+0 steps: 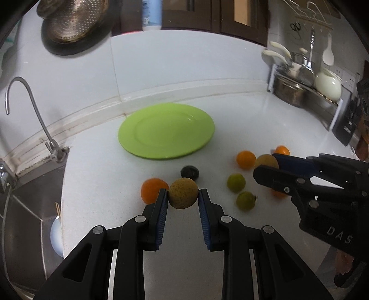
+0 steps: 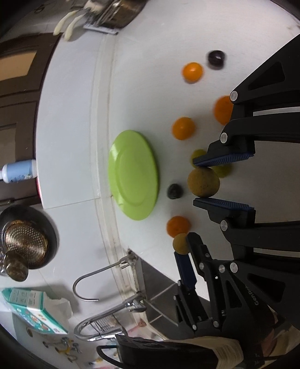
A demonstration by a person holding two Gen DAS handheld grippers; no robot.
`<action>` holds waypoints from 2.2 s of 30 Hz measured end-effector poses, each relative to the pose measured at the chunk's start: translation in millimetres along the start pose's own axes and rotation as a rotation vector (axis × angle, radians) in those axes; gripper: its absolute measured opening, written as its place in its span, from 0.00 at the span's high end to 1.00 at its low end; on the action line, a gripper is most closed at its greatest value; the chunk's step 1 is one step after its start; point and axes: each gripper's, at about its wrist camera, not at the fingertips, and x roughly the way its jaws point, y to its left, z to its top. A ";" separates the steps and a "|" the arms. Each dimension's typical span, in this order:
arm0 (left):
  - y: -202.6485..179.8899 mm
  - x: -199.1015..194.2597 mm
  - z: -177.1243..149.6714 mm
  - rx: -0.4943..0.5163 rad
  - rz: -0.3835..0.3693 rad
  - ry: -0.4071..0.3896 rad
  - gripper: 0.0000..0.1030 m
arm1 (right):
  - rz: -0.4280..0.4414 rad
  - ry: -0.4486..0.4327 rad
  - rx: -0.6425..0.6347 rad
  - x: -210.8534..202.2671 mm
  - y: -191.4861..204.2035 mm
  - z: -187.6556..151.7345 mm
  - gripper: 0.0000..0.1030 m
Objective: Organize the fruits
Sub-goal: 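Carry both tan fruits onto the green plate and open both tools, then grasp a green lime with the left tool while the right tool grasps a large orange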
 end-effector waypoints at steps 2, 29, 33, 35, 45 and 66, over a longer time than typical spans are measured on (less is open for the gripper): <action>1.2 -0.9 5.1 -0.012 0.015 -0.012 0.74 | 0.021 -0.005 -0.005 2.0 -4.0 7.2 0.72; 36.7 72.7 90.3 -0.080 0.081 0.045 0.74 | 0.152 0.107 -0.135 104.3 -25.8 122.2 0.72; 43.5 98.7 94.2 -0.102 0.063 0.116 0.74 | 0.126 0.166 -0.145 131.5 -29.0 127.3 0.72; 46.6 112.0 93.6 -0.111 0.051 0.151 0.74 | 0.118 0.195 -0.151 144.3 -30.3 127.2 0.72; 51.5 147.9 85.1 -0.115 0.066 0.245 0.74 | 0.097 0.297 -0.167 183.9 -34.0 119.3 0.72; 33.6 57.0 88.9 -0.088 0.144 0.035 0.34 | 0.064 0.125 -0.153 102.3 -34.7 110.8 0.62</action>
